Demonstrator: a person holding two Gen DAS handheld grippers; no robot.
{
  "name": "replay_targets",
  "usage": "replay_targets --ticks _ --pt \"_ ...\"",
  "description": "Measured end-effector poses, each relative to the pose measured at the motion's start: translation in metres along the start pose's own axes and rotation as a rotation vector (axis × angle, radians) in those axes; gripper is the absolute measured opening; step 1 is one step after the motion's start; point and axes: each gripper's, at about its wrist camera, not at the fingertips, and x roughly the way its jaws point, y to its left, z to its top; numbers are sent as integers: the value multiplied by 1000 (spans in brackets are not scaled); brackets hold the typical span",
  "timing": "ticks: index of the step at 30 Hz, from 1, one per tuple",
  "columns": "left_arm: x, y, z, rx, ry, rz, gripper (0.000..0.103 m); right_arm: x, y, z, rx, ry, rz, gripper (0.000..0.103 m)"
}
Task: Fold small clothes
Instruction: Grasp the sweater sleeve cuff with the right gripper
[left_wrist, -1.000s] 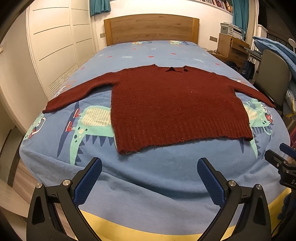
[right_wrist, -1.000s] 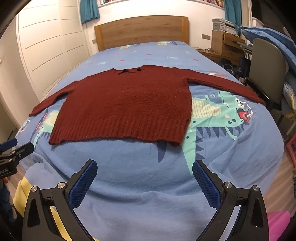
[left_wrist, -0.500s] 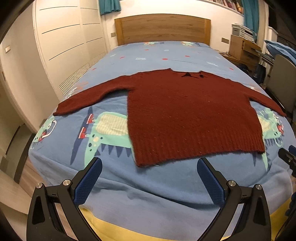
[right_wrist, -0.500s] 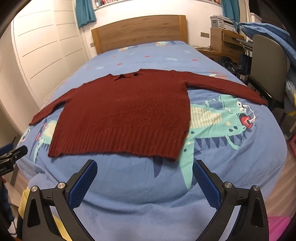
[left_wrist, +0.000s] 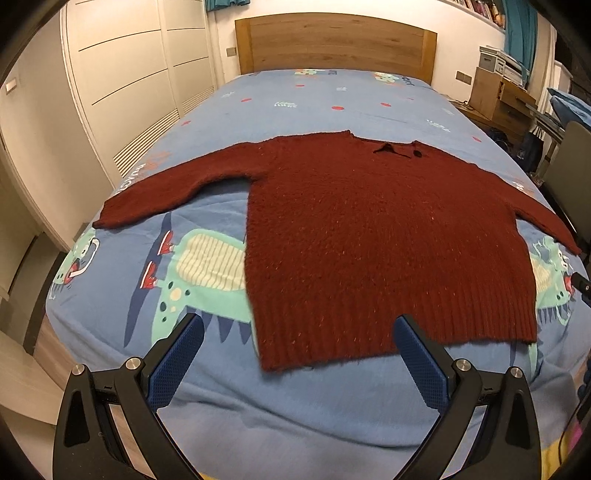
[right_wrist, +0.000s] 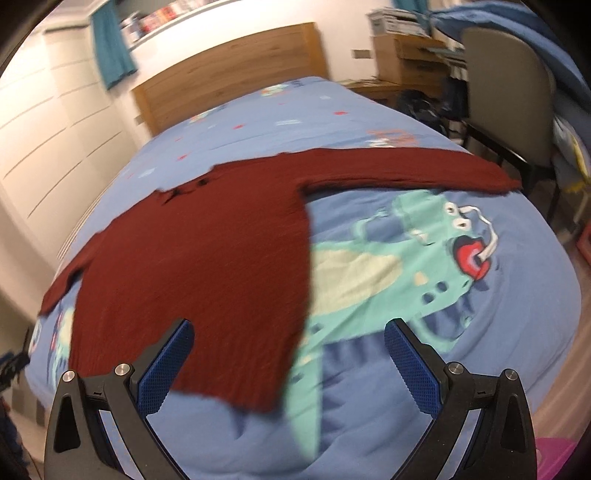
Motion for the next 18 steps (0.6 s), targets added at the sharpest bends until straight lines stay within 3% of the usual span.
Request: replay_targets --ticks 11,18 --pt "31 -32 25 31 50 0 101 66 -136 69 208 -3 -98 102" --pt "51 -41 34 18 86 -15 101 101 -217 96 416 0 -107 98"
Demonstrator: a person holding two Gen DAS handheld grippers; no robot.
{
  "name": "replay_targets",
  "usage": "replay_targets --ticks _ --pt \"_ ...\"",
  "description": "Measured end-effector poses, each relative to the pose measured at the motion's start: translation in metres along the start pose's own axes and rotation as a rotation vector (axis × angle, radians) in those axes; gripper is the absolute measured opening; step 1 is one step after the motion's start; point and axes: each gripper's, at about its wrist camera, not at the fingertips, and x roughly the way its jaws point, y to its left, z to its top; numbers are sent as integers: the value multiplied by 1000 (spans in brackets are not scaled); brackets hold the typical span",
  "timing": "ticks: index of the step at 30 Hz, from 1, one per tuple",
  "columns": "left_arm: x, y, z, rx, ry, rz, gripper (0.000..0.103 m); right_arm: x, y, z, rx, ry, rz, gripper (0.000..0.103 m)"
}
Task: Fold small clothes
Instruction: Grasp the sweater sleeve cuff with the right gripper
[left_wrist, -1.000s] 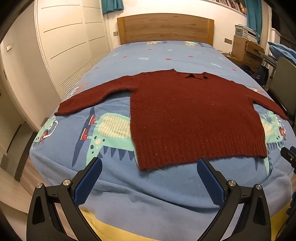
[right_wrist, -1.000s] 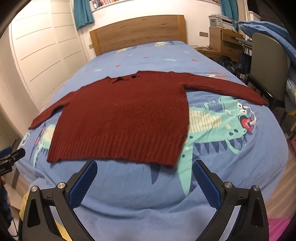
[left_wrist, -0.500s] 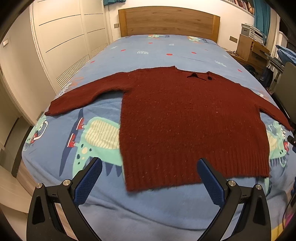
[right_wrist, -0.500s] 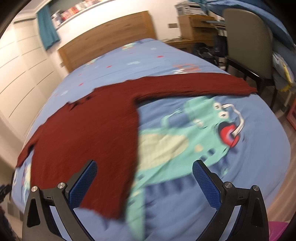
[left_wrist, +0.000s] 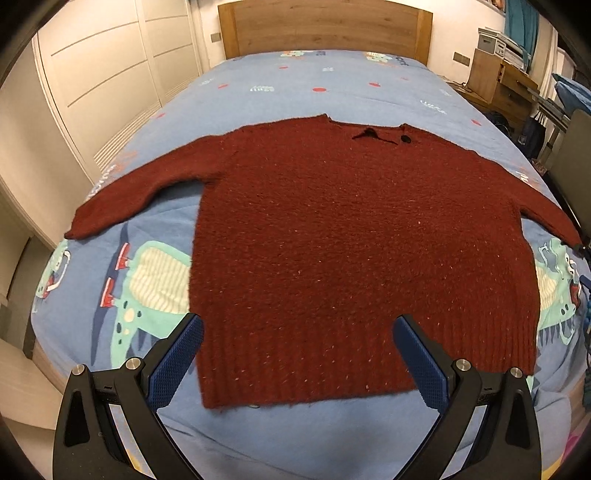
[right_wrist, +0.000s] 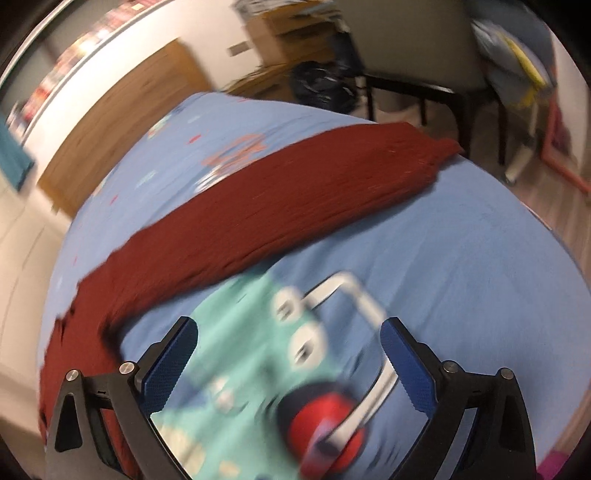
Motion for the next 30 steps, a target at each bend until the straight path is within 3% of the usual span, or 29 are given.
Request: replay_targets --ticks 18,20,25,30 --pt "22 10 4 -49 53 33 101 51 -40 82 220 -136 102 93" --pt "24 11 4 -50 57 39 101 55 -45 87 256 -147 112 81" --pt "26 13 1 -50 66 43 101 62 -65 93 361 -164 135 40" --pt "26 13 1 -49 66 49 101 68 -76 99 426 -164 155 23"
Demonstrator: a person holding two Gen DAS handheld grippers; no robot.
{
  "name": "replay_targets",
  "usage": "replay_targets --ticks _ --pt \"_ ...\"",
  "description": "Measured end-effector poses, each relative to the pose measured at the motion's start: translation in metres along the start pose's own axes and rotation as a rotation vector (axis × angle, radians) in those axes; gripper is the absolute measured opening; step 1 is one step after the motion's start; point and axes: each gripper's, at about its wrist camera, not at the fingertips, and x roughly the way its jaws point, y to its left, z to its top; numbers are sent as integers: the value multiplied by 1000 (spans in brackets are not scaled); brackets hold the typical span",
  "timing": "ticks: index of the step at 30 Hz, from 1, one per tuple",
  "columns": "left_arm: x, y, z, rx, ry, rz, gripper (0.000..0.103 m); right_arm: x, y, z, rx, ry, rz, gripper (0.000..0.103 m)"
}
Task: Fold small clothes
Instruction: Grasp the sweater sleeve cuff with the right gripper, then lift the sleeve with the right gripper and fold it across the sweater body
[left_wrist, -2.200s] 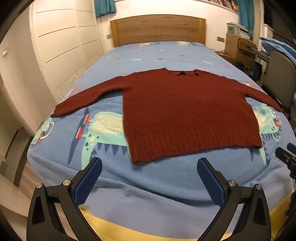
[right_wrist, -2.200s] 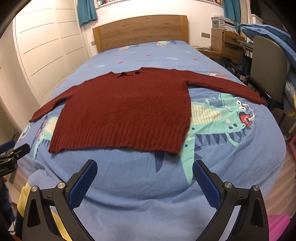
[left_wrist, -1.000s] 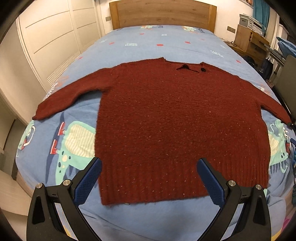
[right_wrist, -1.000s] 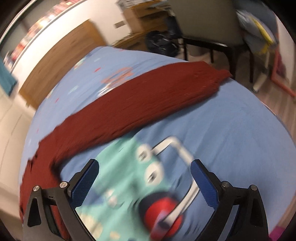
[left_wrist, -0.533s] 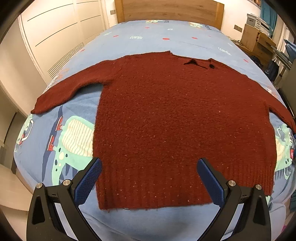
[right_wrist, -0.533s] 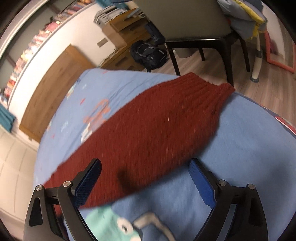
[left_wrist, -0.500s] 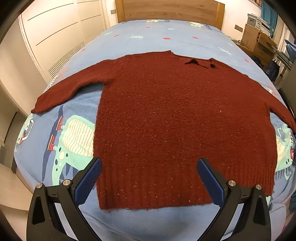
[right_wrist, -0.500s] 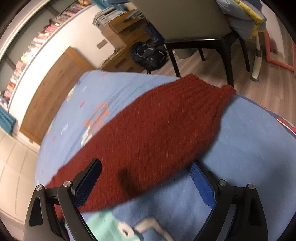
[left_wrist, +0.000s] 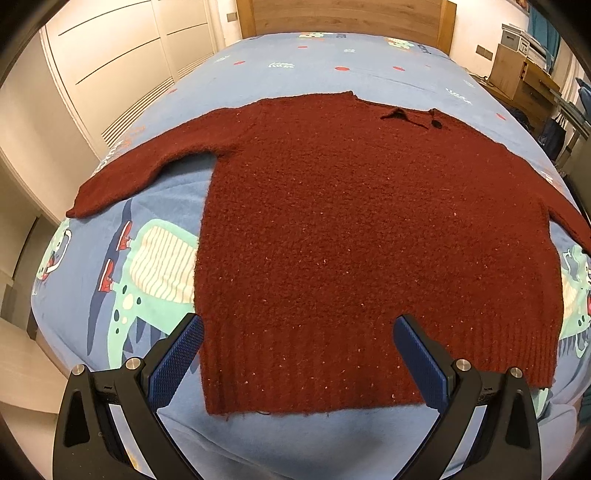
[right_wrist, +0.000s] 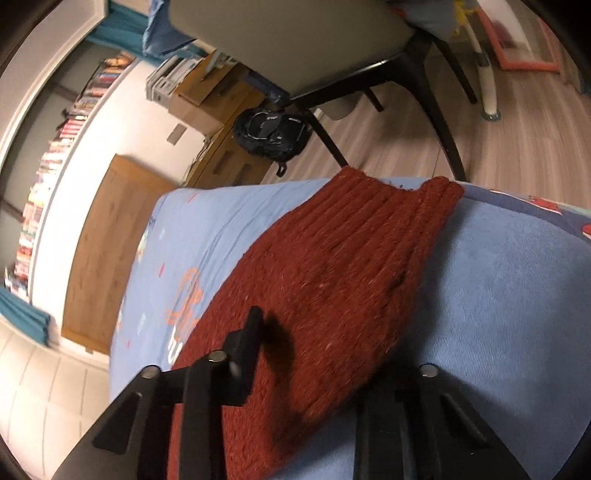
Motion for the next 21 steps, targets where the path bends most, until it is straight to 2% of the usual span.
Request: replay_targets --ticks 4,11,21 --pt "1 1 -1 -2 1 4 101 5 4 6 5 19 0 11" --pt "4 0 -2 0 5 -9 101 4 12 10 -9 45 -2 8" --pt "-1 5 -1 -14 -7 -23 101 5 59 9 -51 70 120 7"
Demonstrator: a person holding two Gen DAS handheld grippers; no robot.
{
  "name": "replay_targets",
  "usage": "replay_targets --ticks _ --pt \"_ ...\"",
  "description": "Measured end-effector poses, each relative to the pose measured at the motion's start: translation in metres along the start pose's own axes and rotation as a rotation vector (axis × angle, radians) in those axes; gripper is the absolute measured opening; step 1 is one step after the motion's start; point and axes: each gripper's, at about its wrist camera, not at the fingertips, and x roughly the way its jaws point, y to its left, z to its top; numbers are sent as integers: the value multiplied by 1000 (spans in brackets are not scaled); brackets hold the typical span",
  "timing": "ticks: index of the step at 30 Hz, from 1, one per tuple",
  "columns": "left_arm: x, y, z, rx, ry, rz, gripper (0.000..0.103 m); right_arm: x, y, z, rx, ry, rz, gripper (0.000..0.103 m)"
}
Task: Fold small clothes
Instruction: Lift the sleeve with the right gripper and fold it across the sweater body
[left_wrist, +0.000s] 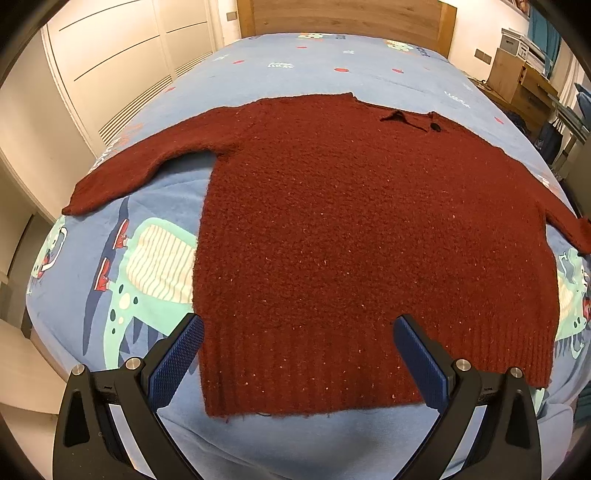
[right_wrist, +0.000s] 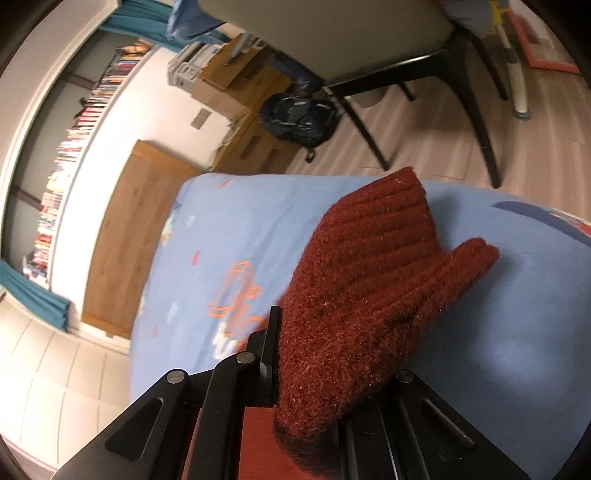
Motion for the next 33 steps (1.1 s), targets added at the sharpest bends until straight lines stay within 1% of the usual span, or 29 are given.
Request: replay_targets --ticks 9,15,20,24,26,33 --pt "-7 10 1 -20 -17 -12 101 13 48 -13 -7 43 128 7" --pt "-8 21 2 -45 -24 -18 101 26 94 -38 -21 104 216 7" --pt "-14 31 1 -62 -40 -31 101 42 147 -78 -50 181 307 7" --pt "-20 44 0 -86 -53 -32 101 55 189 -114 -75 249 362 7" --pt "-22 51 -2 -98 -57 -32 101 62 213 -135 -99 282 382 7" --pt "-30 78 -9 -138 -72 -26 101 80 272 -189 -157 377 411 7"
